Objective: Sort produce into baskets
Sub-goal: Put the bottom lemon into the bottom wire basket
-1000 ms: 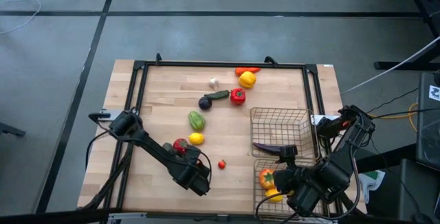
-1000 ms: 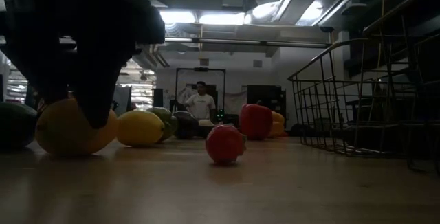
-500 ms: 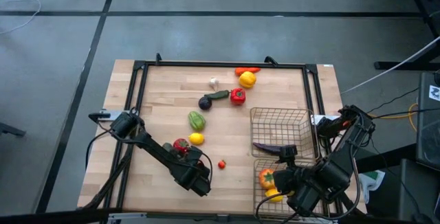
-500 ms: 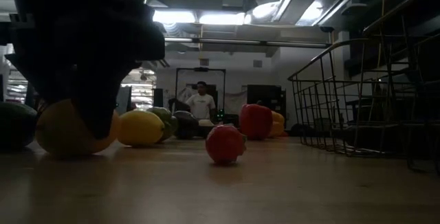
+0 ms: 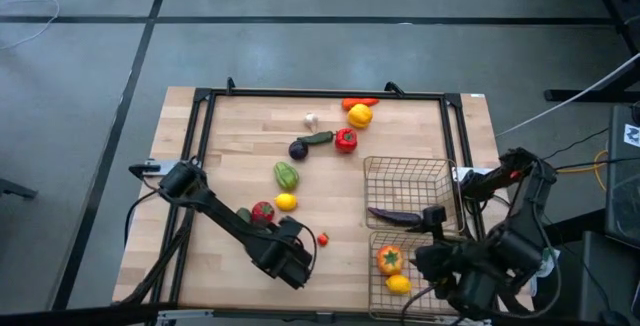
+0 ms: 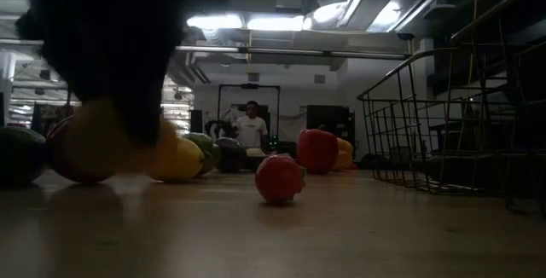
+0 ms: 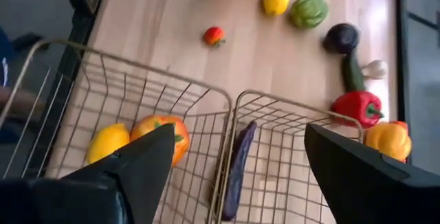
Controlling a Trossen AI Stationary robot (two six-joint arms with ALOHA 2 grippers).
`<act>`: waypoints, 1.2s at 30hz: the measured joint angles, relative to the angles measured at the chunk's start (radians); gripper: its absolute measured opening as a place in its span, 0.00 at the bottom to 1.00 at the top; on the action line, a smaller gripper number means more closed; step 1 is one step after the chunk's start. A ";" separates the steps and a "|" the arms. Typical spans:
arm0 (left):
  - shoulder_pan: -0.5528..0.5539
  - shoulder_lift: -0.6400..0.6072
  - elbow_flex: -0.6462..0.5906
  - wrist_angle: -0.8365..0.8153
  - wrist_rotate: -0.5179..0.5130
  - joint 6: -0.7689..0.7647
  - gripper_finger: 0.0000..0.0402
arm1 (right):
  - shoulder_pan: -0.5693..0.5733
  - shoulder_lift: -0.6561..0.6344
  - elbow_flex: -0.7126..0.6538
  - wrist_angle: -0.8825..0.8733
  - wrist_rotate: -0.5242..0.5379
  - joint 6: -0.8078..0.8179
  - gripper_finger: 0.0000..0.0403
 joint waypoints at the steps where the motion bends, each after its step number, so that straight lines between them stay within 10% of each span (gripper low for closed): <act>1: 0.000 -0.006 0.016 0.000 -0.003 0.017 0.61 | -0.001 -0.005 0.000 0.000 0.010 0.010 0.81; 11: 0.005 -0.012 0.194 0.204 -0.012 0.289 0.61 | -0.003 -0.212 -0.243 0.001 0.095 0.144 0.81; 23: 0.074 0.045 0.222 0.910 -0.033 0.623 0.61 | -0.003 -0.574 -0.677 0.280 0.181 0.304 0.81; 36: 0.102 0.197 0.222 1.276 -0.023 0.815 0.63 | -0.003 -0.643 -0.899 0.464 0.190 0.303 0.81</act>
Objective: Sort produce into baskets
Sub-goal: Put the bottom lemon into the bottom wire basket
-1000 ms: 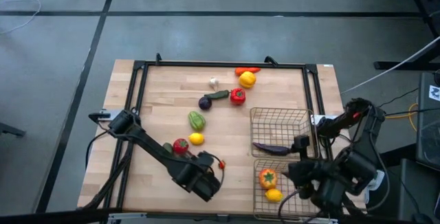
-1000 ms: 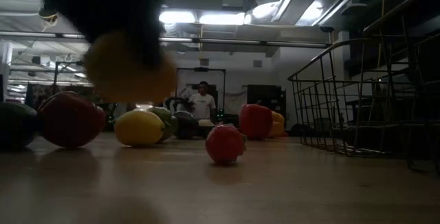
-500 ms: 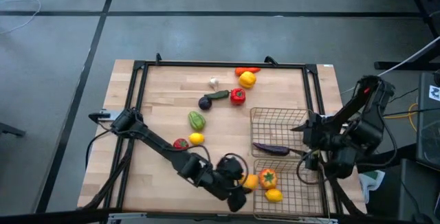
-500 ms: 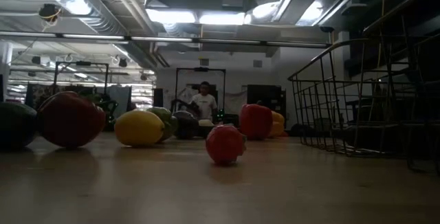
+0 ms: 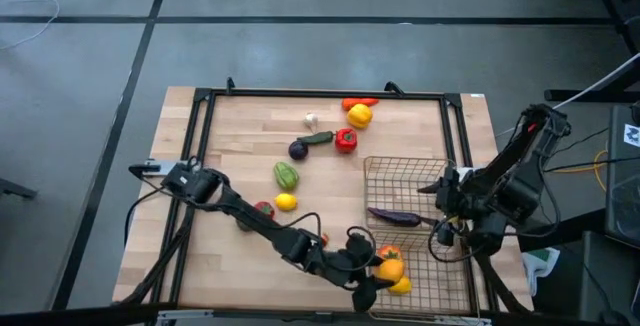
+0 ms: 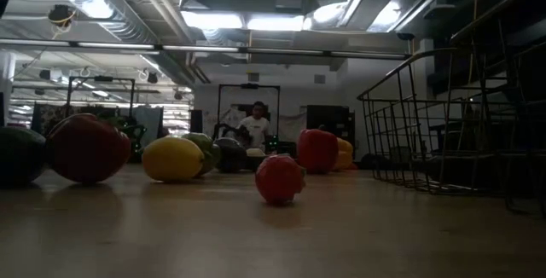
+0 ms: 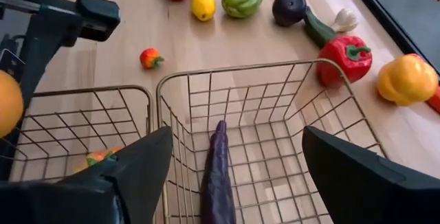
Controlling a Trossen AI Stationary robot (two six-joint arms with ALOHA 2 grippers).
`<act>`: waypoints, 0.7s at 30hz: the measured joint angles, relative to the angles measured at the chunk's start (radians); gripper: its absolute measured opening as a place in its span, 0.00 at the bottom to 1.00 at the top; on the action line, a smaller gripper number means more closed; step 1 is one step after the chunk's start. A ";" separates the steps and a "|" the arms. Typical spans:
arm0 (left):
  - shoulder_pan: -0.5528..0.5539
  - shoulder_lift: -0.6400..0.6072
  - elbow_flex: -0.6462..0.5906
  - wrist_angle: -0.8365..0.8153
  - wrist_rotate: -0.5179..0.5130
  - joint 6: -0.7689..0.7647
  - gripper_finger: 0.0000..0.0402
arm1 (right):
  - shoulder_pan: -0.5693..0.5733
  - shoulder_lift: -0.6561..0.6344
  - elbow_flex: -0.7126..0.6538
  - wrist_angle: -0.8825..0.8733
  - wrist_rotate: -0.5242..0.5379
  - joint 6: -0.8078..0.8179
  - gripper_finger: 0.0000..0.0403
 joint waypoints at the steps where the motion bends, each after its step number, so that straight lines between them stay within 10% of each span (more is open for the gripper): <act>1: 0.001 0.006 0.000 -0.001 0.000 0.016 0.64 | 0.000 0.000 -0.007 0.011 0.000 0.000 0.81; 21: 0.043 0.028 -0.001 -0.040 0.003 0.062 0.71 | 0.000 0.000 -0.024 0.043 -0.008 -0.001 0.81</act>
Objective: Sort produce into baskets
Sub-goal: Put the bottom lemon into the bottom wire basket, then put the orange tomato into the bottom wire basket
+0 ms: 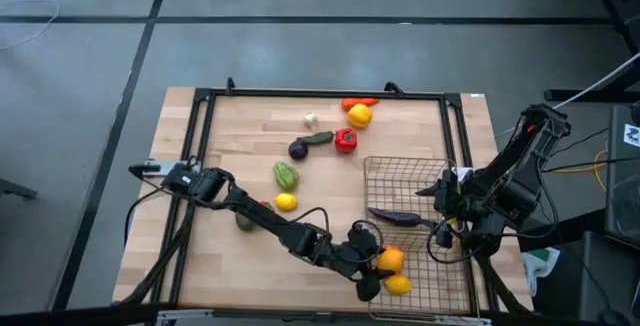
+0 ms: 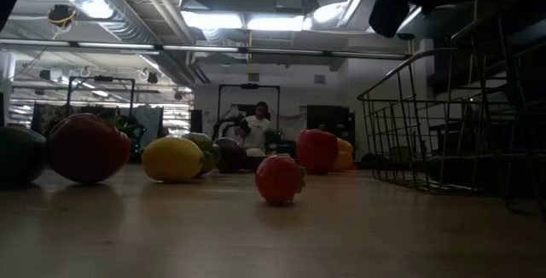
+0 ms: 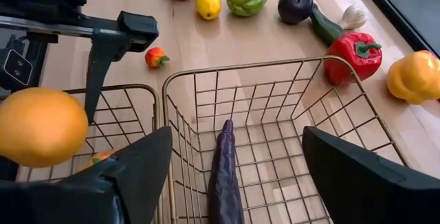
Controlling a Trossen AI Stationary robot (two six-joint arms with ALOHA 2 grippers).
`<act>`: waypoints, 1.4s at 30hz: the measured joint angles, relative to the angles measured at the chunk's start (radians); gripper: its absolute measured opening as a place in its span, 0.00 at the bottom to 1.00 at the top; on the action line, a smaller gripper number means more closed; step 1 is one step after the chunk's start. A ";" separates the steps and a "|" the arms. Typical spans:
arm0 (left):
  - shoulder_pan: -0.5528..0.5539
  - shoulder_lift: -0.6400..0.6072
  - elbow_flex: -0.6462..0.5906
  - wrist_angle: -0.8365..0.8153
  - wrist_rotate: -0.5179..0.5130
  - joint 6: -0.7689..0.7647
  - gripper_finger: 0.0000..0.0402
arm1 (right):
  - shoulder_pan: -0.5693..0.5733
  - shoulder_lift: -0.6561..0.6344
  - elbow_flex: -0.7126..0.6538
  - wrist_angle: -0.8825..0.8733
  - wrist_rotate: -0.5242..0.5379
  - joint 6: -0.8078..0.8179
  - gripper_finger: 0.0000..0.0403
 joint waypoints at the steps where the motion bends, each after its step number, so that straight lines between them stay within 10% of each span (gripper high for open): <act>1: 0.001 0.000 0.000 0.000 0.000 0.000 0.72 | 0.000 0.000 0.000 0.000 0.000 0.000 0.81; 29: 0.010 -0.041 0.000 -0.041 0.003 0.216 0.73 | 0.000 0.000 0.001 -0.001 -0.001 -0.001 0.81; 42: 0.006 -0.267 0.000 -0.613 0.002 0.233 0.73 | 0.000 0.002 0.001 0.001 -0.027 0.000 0.81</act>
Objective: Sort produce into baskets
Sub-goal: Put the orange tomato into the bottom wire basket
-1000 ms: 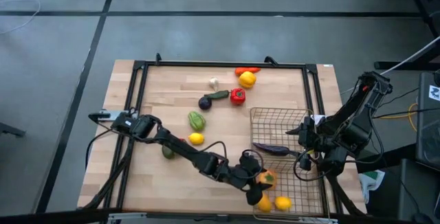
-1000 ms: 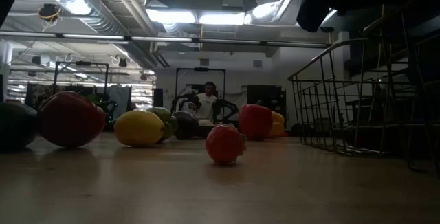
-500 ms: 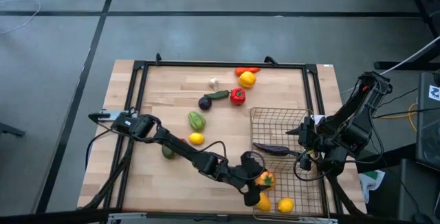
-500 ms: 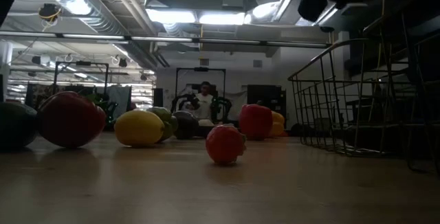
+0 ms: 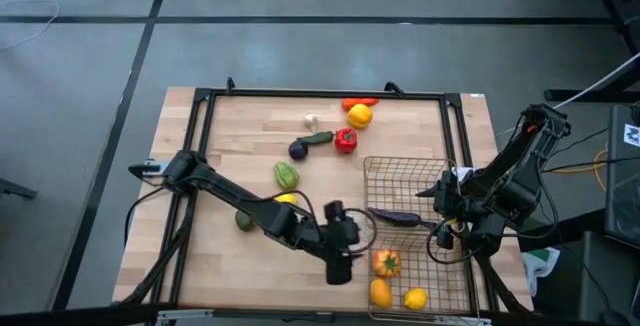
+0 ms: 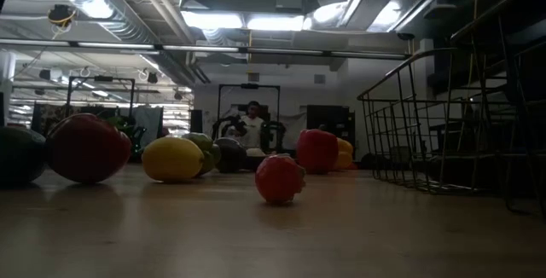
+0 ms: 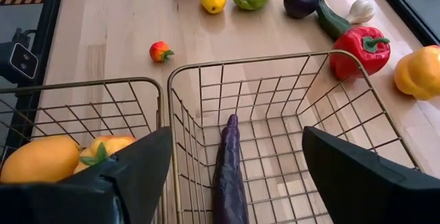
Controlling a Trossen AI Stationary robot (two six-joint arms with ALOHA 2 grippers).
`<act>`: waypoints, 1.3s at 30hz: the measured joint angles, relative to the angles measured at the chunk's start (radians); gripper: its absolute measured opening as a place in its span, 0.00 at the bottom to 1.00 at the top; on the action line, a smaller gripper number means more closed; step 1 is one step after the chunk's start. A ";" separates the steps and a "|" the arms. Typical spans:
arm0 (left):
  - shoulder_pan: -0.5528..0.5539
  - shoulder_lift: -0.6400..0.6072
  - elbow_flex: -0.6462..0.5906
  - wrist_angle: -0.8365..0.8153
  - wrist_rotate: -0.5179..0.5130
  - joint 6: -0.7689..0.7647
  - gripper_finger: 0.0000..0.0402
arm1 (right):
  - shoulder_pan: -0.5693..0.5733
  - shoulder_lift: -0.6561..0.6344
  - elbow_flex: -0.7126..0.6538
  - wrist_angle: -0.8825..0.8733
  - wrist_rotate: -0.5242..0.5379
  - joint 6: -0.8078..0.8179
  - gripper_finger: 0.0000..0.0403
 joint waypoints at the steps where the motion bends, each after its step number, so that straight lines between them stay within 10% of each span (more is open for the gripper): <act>1: -0.001 -0.009 0.000 -0.041 0.000 -0.017 0.73 | 0.000 0.000 0.000 -0.001 0.000 0.000 0.81; 11: -0.002 0.035 -0.001 -0.423 0.002 -0.185 0.73 | 0.000 0.000 0.000 -0.001 0.000 0.000 0.81; 39: 0.001 0.239 -0.001 -0.422 0.050 -0.179 0.73 | 0.000 0.000 0.000 -0.001 0.000 0.000 0.81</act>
